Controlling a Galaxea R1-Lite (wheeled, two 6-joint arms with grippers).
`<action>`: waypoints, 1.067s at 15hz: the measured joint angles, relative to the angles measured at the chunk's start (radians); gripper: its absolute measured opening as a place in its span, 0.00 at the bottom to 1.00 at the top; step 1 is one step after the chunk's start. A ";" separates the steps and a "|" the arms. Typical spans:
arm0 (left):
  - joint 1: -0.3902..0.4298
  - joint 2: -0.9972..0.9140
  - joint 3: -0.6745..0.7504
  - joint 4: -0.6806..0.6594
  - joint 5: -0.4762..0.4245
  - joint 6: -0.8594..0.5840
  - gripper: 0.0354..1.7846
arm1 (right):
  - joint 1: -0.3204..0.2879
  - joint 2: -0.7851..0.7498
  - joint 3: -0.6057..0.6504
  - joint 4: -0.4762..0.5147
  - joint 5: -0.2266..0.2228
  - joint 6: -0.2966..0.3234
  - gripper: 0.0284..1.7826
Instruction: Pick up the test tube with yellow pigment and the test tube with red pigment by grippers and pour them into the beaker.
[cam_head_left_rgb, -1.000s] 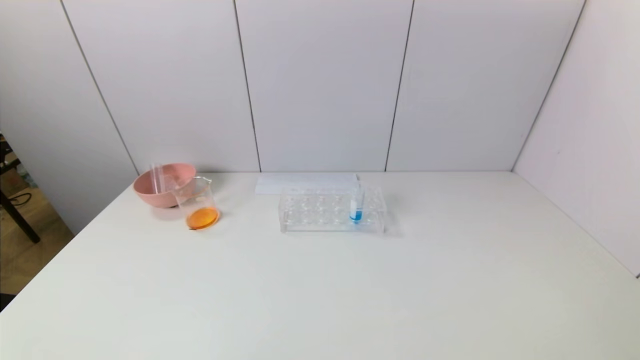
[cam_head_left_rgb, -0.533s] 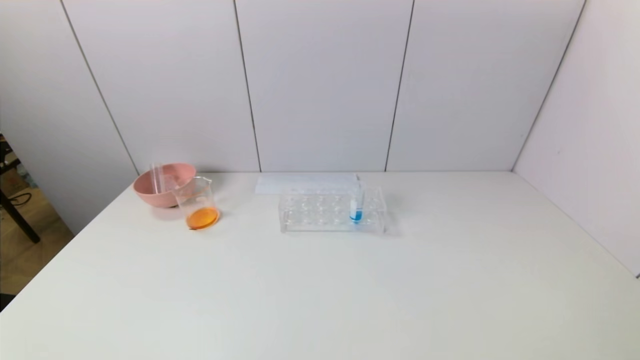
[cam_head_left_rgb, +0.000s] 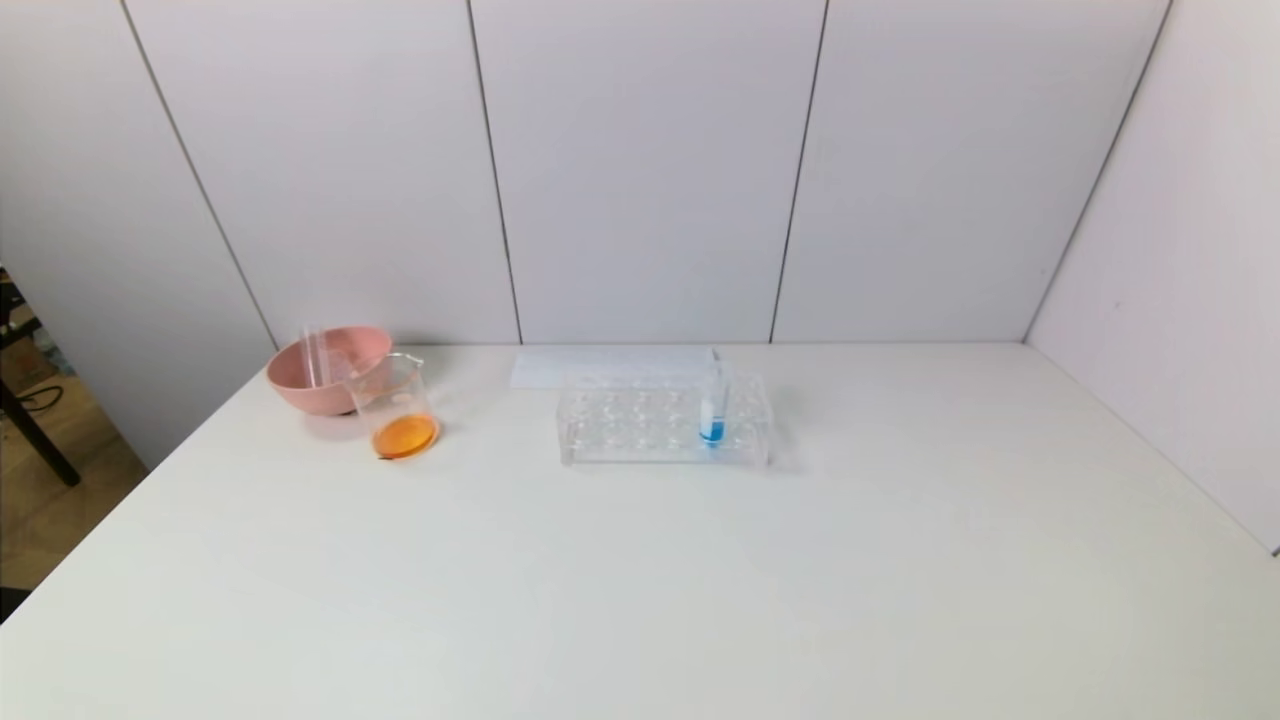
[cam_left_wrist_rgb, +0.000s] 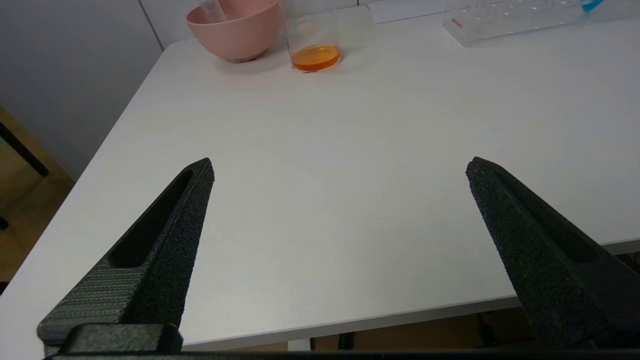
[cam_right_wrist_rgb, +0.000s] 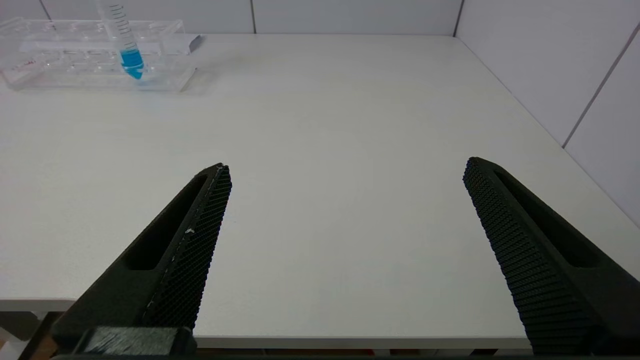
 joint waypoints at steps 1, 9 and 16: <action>0.000 0.000 0.000 0.000 0.001 0.000 0.99 | 0.000 0.000 0.000 0.000 0.000 0.000 0.95; 0.000 0.000 0.000 -0.003 0.048 -0.094 0.99 | 0.000 0.000 0.000 0.000 0.000 0.000 0.95; 0.000 0.000 0.000 -0.008 0.070 -0.149 0.99 | 0.000 0.000 0.000 0.000 0.000 -0.001 0.95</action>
